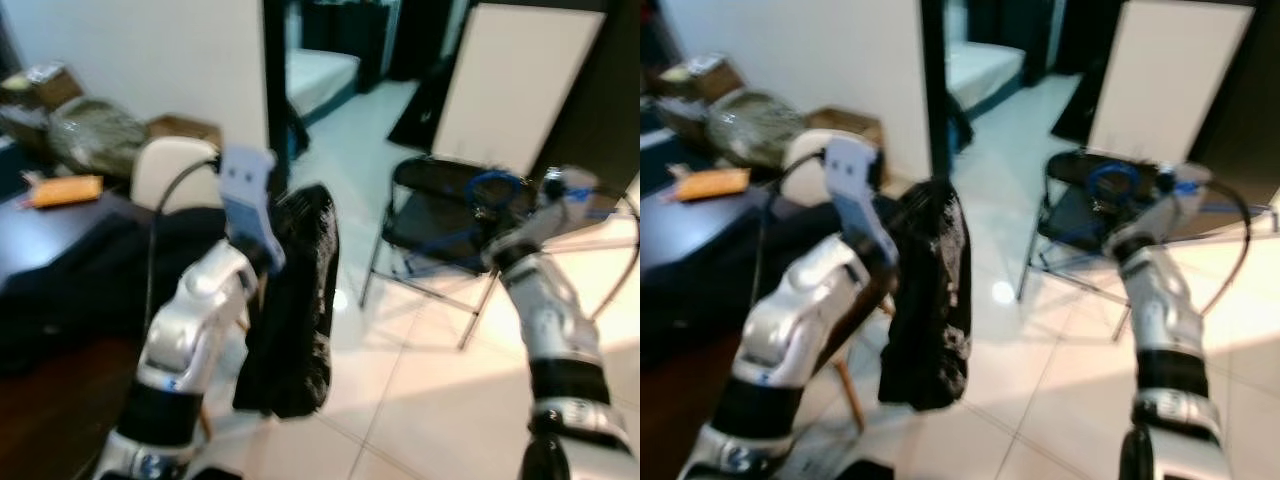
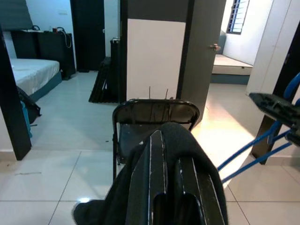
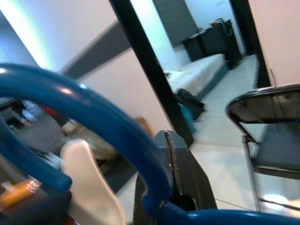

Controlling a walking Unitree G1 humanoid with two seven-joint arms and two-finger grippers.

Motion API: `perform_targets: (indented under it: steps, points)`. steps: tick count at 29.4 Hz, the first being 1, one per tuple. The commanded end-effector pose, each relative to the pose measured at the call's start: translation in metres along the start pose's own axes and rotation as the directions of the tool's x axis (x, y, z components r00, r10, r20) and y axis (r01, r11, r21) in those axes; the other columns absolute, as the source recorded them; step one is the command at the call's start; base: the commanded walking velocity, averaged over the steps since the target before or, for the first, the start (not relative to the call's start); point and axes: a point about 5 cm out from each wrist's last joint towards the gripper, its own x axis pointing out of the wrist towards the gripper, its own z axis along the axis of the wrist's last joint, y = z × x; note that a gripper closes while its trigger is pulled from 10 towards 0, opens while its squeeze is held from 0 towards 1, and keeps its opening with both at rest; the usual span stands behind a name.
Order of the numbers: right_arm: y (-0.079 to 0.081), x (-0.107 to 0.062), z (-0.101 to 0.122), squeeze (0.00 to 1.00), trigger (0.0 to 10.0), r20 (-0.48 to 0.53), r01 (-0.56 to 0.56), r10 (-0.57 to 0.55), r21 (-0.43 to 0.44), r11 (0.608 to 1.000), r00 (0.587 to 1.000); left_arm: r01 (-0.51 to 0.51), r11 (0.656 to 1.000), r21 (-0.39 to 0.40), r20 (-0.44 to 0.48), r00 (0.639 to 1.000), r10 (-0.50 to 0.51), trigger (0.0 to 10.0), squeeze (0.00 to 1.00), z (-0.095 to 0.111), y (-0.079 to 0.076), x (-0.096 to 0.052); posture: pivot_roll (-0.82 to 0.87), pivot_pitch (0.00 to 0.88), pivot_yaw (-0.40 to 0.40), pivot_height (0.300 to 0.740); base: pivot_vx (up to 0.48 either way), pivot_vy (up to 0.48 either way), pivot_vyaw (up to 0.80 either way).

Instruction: Hang hanger

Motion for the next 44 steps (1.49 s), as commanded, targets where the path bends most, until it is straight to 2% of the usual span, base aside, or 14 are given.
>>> perform_targets:
  steps: [1, 5, 10, 17, 20, 25, 26, 27, 30, 34, 36, 39, 42, 44]
  points:
    - [0.004, 0.003, 0.011, 0.0, 10.0, 0.042, -0.044, 0.04, 0.09, 0.995, 0.998, 0.038, 0.999, -0.003, 0.041, 0.998, -0.038, 10.0, 0.0, 0.007, -0.006, 0.001, 0.05, 0.0, -0.007, 0.735, 0.0, -0.322, 0.0]
    - [0.013, 0.005, 0.028, 0.0, 10.0, 0.132, -0.151, 0.124, 0.221, 0.964, 0.984, 0.05, 0.999, -0.008, 0.043, 0.998, -0.049, 10.0, 0.0, 0.007, -0.007, 0.001, 0.05, 0.0, -0.009, 0.735, 0.0, -0.188, 0.0]
    - [0.047, -0.008, 0.061, 0.0, 10.0, 0.308, -0.521, 0.432, 0.329, 0.788, 0.848, 0.068, 0.997, -0.019, 0.06, 0.996, -0.067, 10.0, 0.0, 0.009, -0.006, 0.0, 0.05, 0.0, -0.005, 0.735, 0.0, 0.0, 0.0]
    - [0.055, -0.007, 0.061, 0.0, 10.0, 0.304, -0.549, 0.465, 0.322, 0.771, 0.832, 0.045, 0.999, -0.01, 0.079, 0.996, -0.045, 10.0, 0.0, 0.014, 0.003, -0.001, 0.04, 0.0, -0.013, 0.735, 0.0, 0.0, 0.0]
    - [0.044, -0.002, 0.08, 0.0, 10.0, 0.423, -0.552, 0.38, 0.432, 0.713, 0.822, 0.015, 1.0, -0.01, 0.087, 0.996, -0.014, 10.0, 0.0, 0.016, 0.012, -0.006, 0.05, 0.0, -0.014, 0.735, 0.0, 0.0, 0.0]
    - [0.054, -0.007, 0.073, 0.0, 10.0, 0.328, -0.595, 0.501, 0.347, 0.725, 0.801, 0.002, 1.0, -0.013, 0.084, 0.996, -0.001, 10.0, 0.0, 0.015, 0.017, -0.01, 0.04, 0.0, -0.012, 0.735, 0.0, 0.0, 0.0]
    - [0.077, -0.021, 0.061, 0.0, 10.0, 0.249, -0.717, 0.674, 0.31, 0.624, 0.695, -0.04, 0.999, -0.009, 0.063, 0.997, 0.04, 10.0, 0.0, 0.009, 0.026, -0.016, 0.04, 0.0, -0.002, 0.735, 0.0, 0.0, 0.0]
    - [0.077, -0.021, 0.061, 0.0, 10.0, 0.249, -0.717, 0.674, 0.31, 0.624, 0.695, -0.04, 0.999, -0.009, 0.063, 0.997, 0.04, 10.0, 0.0, 0.009, 0.026, -0.016, 0.04, 0.0, -0.002, 0.735, 0.0, 0.0, 0.0]
    - [0.109, -0.049, 0.037, 0.0, 10.0, 0.098, -0.843, 0.867, 0.308, 0.441, 0.489, -0.205, 0.979, -0.009, 0.003, 0.979, 0.205, 10.0, 0.0, -0.011, 0.053, -0.033, 0.04, 0.0, -0.006, 0.735, 0.0, 0.0, 0.0]
    - [0.113, -0.052, 0.031, 0.0, 10.0, 0.07, -0.839, 0.882, 0.35, 0.416, 0.466, -0.338, 0.941, 0.013, -0.061, 0.939, 0.338, 10.0, 0.0, -0.027, 0.069, -0.048, 0.04, 0.003, -0.011, 0.735, 0.0, 0.0, 0.0]
    - [0.112, -0.048, 0.033, 0.0, 10.0, 0.092, -0.829, 0.87, 0.368, 0.422, 0.484, -0.423, 0.905, -0.037, -0.114, 0.902, 0.417, 10.0, 0.0, -0.041, 0.078, -0.062, 0.04, 0.003, -0.012, 0.735, 0.0, 0.0, 0.0]
    - [0.113, -0.046, 0.034, 0.0, 10.0, 0.099, -0.83, 0.871, 0.369, 0.418, 0.482, -0.442, 0.894, -0.067, -0.132, 0.892, 0.432, 10.0, 0.0, -0.048, 0.079, -0.067, 0.04, 0.008, -0.017, 0.735, 0.0, 0.0, 0.0]
    - [0.119, -0.046, 0.034, 0.0, 10.0, 0.094, -0.845, 0.89, 0.372, 0.384, 0.446, -0.38, 0.923, -0.059, -0.122, 0.921, 0.371, 10.0, 0.0, -0.049, 0.067, -0.065, 0.05, 0.006, -0.036, 0.735, 0.0, 0.0, 0.0]
    - [0.121, -0.044, 0.032, 0.0, 10.0, 0.082, -0.846, 0.889, 0.358, 0.396, 0.45, -0.372, 0.927, -0.053, -0.121, 0.924, 0.364, 10.0, 0.0, -0.05, 0.065, -0.063, 0.04, 0.005, -0.039, 0.735, 0.0, 0.0, 0.0]
